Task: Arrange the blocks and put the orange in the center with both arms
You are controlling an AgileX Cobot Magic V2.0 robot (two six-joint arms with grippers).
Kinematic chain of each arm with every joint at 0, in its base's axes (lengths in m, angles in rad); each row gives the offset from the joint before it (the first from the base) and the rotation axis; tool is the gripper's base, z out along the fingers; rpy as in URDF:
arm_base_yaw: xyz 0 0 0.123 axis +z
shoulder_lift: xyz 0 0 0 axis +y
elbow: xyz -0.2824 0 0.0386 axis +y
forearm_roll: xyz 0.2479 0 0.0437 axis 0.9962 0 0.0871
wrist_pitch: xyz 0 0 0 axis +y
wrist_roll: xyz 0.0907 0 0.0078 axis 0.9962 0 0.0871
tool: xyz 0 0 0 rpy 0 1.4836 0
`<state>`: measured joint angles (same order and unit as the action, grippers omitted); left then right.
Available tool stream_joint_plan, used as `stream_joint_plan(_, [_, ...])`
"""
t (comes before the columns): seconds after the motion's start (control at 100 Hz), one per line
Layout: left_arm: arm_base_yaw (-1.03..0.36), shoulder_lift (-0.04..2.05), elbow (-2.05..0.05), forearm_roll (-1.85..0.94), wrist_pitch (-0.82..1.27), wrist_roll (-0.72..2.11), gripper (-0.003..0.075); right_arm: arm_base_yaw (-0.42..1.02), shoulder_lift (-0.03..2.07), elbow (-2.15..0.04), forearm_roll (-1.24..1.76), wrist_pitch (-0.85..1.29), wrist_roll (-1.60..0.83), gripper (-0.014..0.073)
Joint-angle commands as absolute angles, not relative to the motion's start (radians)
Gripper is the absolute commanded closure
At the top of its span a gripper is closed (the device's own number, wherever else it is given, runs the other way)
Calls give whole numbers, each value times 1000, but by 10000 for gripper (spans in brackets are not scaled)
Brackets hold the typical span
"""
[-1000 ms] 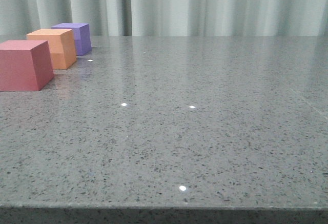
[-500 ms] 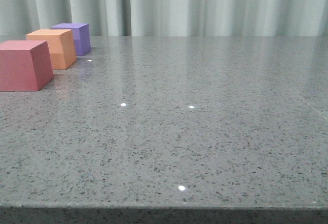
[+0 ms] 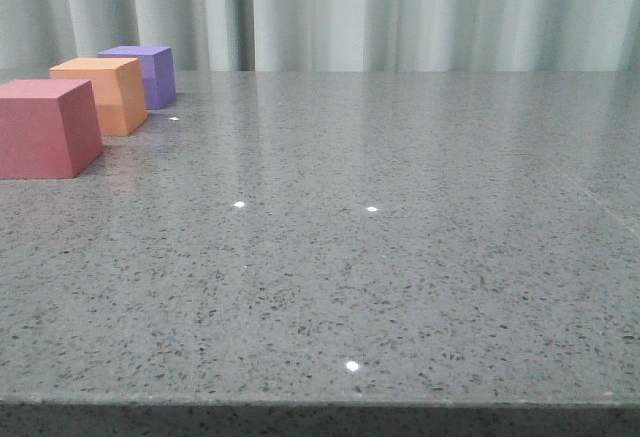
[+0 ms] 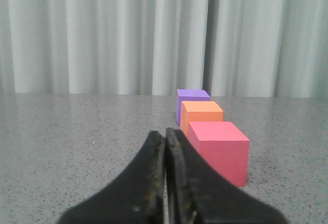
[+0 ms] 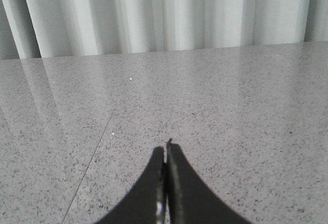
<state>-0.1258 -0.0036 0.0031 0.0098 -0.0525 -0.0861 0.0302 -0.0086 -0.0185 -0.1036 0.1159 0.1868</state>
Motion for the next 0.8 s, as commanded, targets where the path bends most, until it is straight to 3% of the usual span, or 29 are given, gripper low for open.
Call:
stream_joint_plan(0.0, [-124,-40,45,11,-133,-97,741,24,-26,-6,-106,-50,180,663])
stream_joint_plan(0.79, [-124,-40,45,11,-133,-97,741,24,-26,9,-73,-117,180,663])
